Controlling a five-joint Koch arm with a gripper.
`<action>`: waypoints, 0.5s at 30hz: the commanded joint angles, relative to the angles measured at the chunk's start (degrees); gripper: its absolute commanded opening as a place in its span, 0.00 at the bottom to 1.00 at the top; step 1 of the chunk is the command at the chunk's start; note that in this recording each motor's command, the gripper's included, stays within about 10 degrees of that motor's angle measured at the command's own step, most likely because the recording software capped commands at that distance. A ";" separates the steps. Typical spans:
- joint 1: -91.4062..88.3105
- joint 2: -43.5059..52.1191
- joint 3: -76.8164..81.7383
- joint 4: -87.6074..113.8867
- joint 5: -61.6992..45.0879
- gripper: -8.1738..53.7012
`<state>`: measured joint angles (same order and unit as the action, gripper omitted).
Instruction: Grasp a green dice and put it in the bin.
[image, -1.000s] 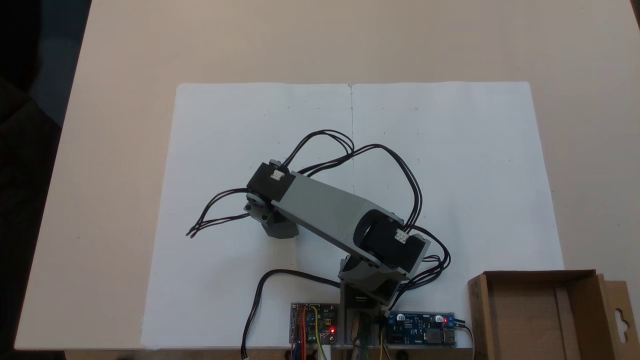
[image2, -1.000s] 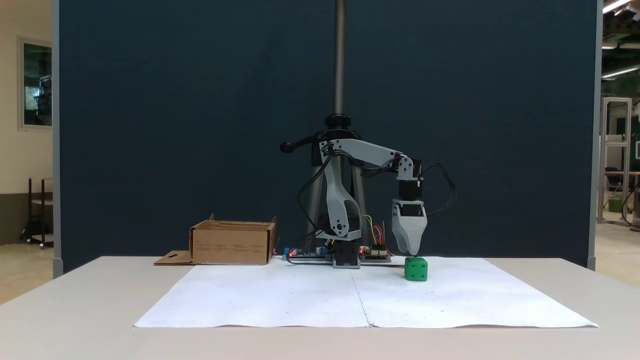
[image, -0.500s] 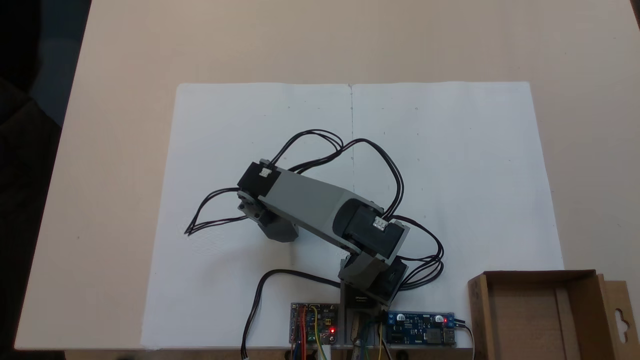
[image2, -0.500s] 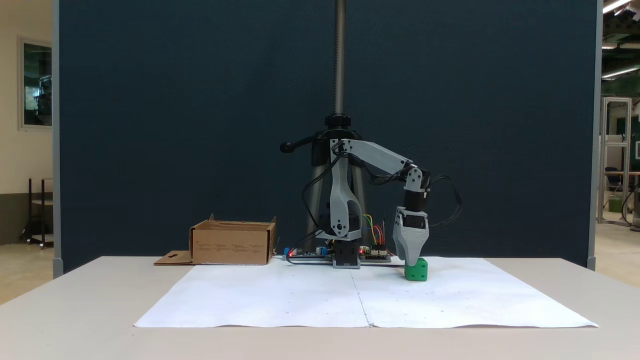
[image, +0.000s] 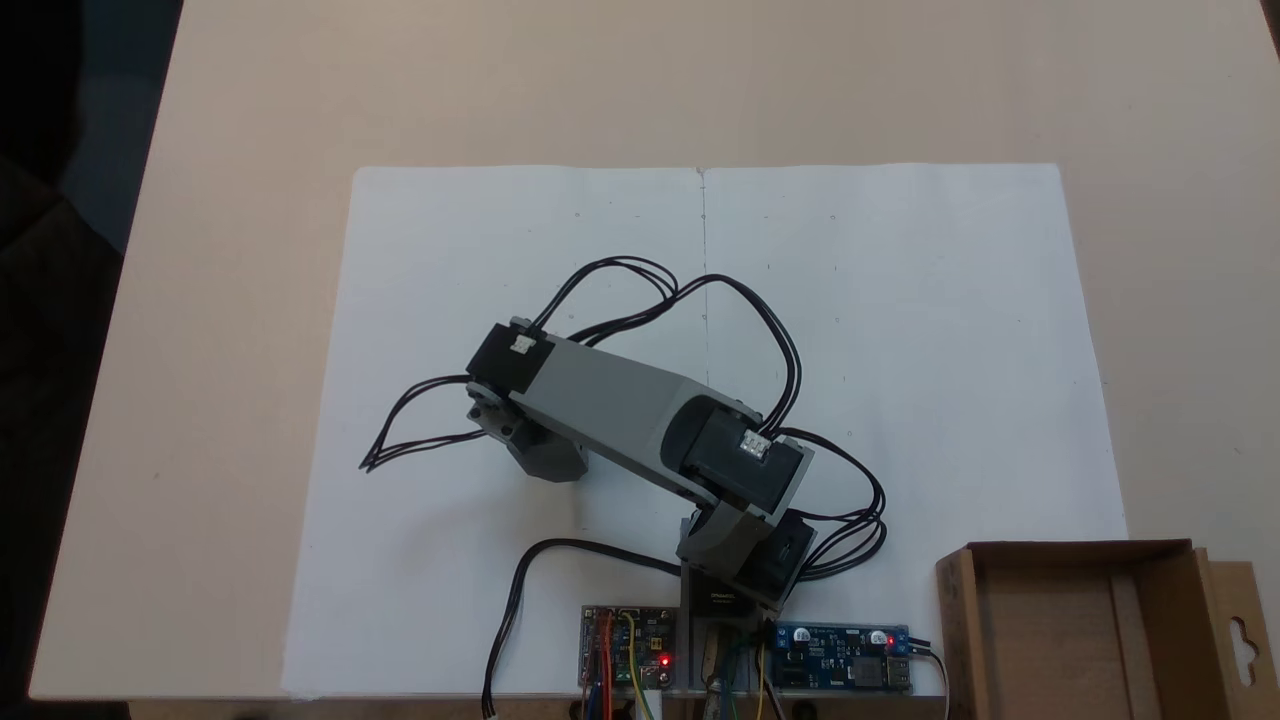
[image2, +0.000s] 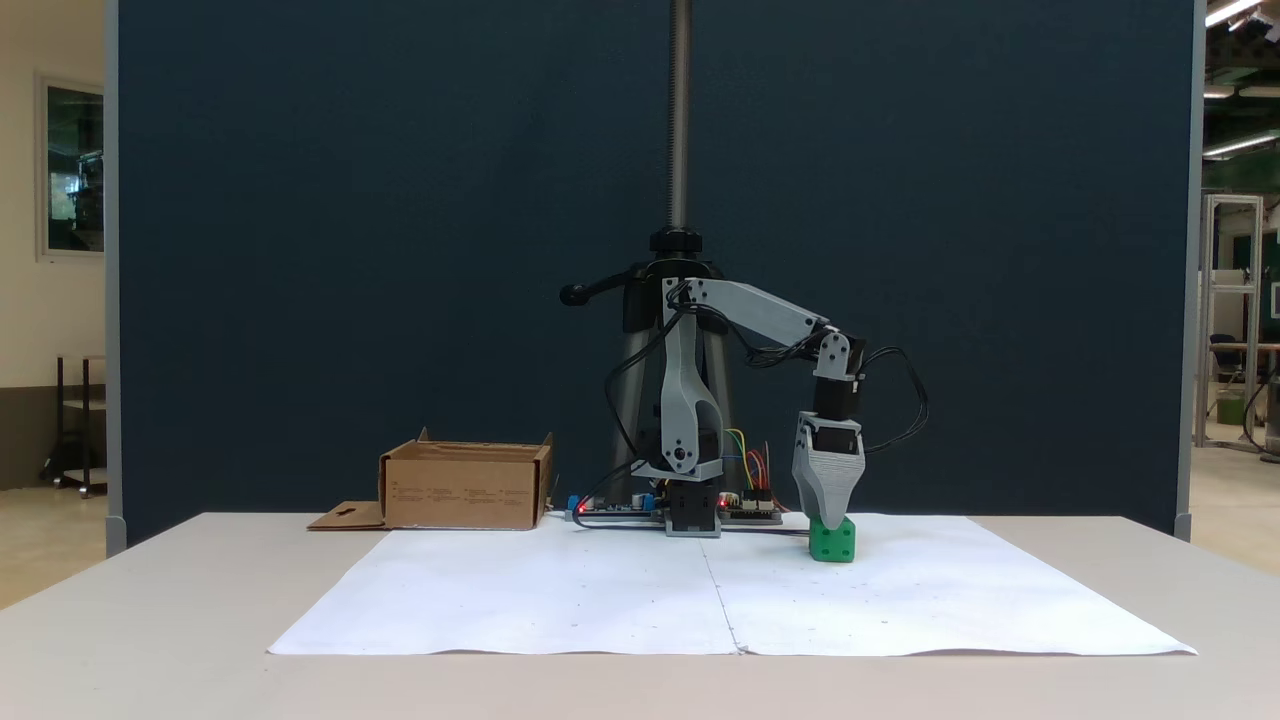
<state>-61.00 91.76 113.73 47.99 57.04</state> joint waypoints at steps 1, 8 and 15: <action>-0.97 -0.09 -3.78 0.35 4.83 0.83; -1.23 -2.37 -5.45 -0.62 4.75 0.83; -0.97 -4.31 -5.71 -2.90 4.75 0.84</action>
<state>-61.08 87.10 110.30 46.67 57.04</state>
